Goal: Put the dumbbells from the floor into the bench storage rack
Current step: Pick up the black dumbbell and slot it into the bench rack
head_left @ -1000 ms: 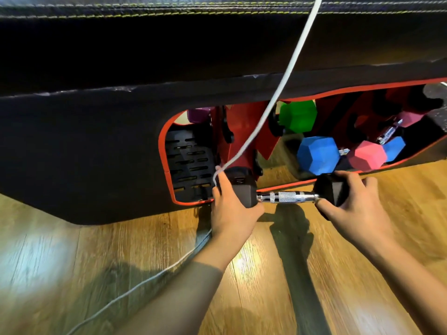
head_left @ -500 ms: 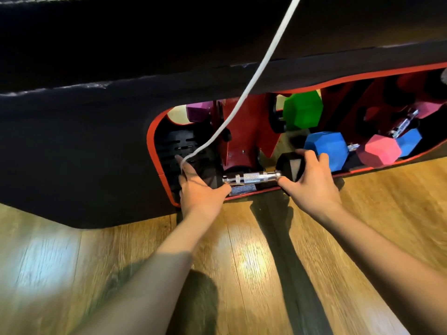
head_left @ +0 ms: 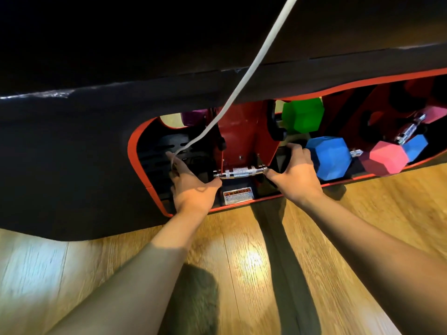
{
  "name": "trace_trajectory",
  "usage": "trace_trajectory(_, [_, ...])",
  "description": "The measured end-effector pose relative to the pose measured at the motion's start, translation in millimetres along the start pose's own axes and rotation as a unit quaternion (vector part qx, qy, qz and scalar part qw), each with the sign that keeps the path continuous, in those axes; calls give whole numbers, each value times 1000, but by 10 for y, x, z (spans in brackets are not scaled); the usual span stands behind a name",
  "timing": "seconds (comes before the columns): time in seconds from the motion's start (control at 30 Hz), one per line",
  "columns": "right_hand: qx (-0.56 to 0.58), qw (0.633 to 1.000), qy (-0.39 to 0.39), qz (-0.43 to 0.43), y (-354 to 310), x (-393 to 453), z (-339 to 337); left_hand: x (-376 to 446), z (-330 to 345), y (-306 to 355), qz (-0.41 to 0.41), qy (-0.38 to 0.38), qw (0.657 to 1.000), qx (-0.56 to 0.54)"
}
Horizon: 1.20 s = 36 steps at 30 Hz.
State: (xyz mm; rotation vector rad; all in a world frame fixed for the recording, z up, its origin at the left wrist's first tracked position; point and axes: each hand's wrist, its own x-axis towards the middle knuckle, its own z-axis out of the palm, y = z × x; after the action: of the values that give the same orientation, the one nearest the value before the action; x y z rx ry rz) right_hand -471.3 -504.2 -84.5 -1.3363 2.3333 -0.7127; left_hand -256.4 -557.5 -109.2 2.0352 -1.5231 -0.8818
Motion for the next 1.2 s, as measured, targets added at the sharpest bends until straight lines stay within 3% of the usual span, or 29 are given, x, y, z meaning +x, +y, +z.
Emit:
trace_trajectory(0.17, [-22,1000,-4,9,-24,87,87,65,18,-28,-25,-32,999,-3])
trace_trajectory(0.57, [-49,998,-25,7,-10,44,68,70,-91,-77,34,-47,998,33])
trace_trajectory(0.77, [-112,994,-16,-1,-67,-229,6,-105,-359,-144,110,-72,991,24])
trace_trajectory(0.97, [-198,973,27,-112,-121,-1049,85,-425,-517,-284,144,-86,983,79])
trace_trajectory(1.07, [-177,963,-19,-202,-162,-1621,209,-646,-602,-509,210,-92,967,111])
trace_trajectory(1.2, [-134,932,-139,-305,-229,-2312,418,-983,-776,-782,244,-191,934,180])
